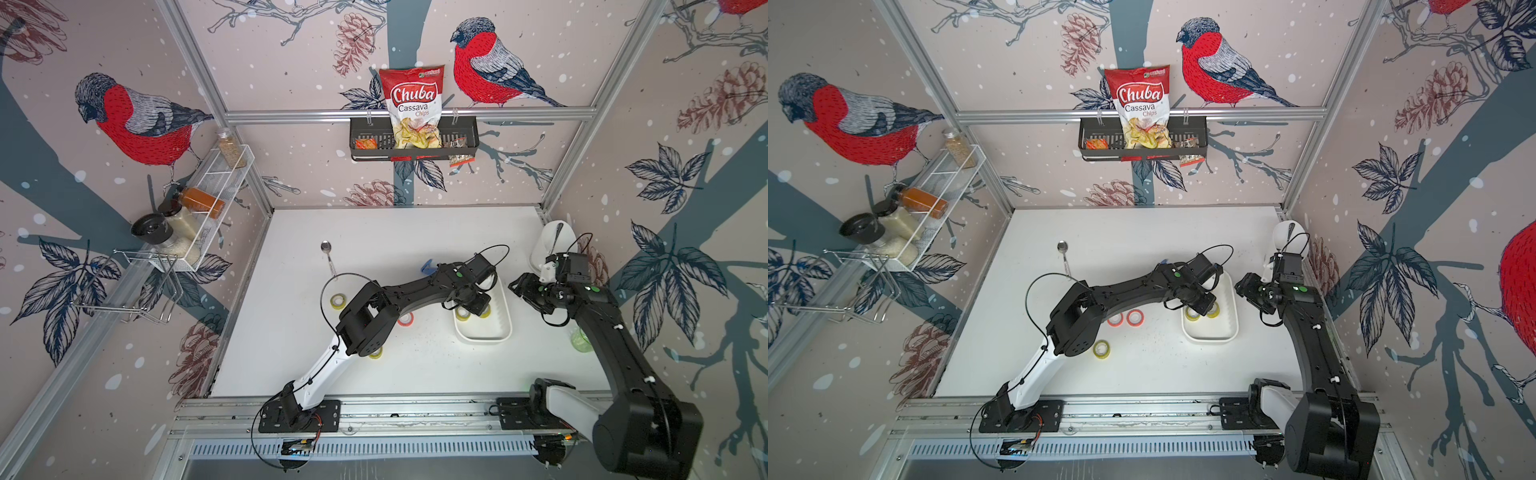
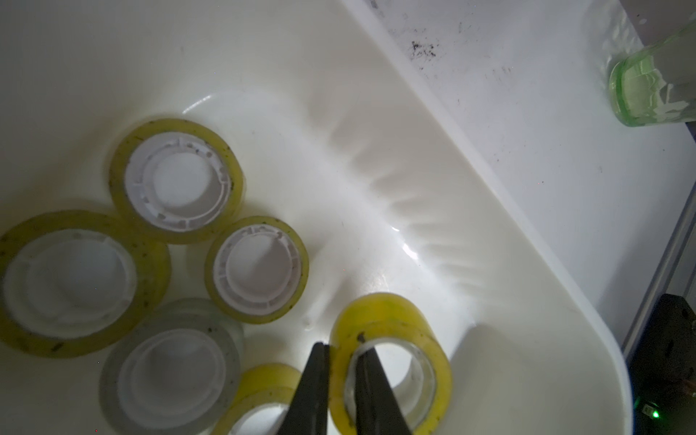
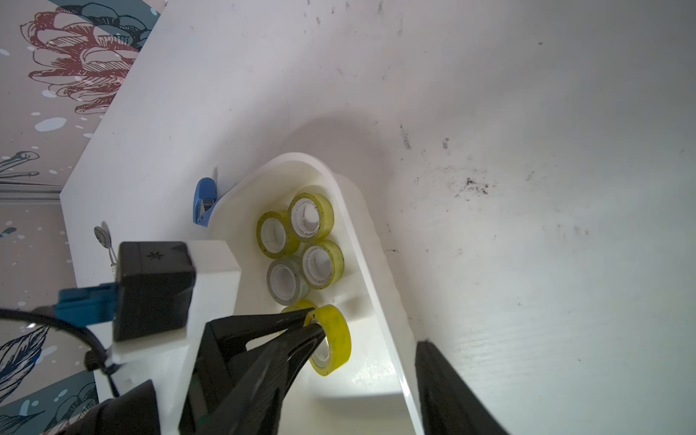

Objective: Put the transparent tape into the storage box
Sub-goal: Place the tape in the storage box.

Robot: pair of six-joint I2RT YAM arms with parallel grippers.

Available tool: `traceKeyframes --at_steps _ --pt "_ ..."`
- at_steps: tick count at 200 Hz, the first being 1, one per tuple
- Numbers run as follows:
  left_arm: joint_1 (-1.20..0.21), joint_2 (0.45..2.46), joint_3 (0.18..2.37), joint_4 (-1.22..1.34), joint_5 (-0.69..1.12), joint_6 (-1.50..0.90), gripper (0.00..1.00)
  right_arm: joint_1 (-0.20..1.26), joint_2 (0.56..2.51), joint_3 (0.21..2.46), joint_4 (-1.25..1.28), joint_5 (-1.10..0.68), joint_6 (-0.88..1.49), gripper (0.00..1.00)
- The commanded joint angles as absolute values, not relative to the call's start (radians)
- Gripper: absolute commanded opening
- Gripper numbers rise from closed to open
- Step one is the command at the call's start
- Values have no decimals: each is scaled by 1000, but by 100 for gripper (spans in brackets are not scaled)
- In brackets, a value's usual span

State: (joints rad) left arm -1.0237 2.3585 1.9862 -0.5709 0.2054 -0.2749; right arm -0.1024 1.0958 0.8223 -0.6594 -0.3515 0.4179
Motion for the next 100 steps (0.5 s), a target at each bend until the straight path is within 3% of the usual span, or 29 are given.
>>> traceKeyframes --at_steps 1,100 --pt "-1028 2365 1997 -584 186 -252 16 -105 1094 820 -657 -368 404 60" --pt "-1023 2408 2053 -639 126 -260 19 -110 1088 823 -659 -379 393 60"
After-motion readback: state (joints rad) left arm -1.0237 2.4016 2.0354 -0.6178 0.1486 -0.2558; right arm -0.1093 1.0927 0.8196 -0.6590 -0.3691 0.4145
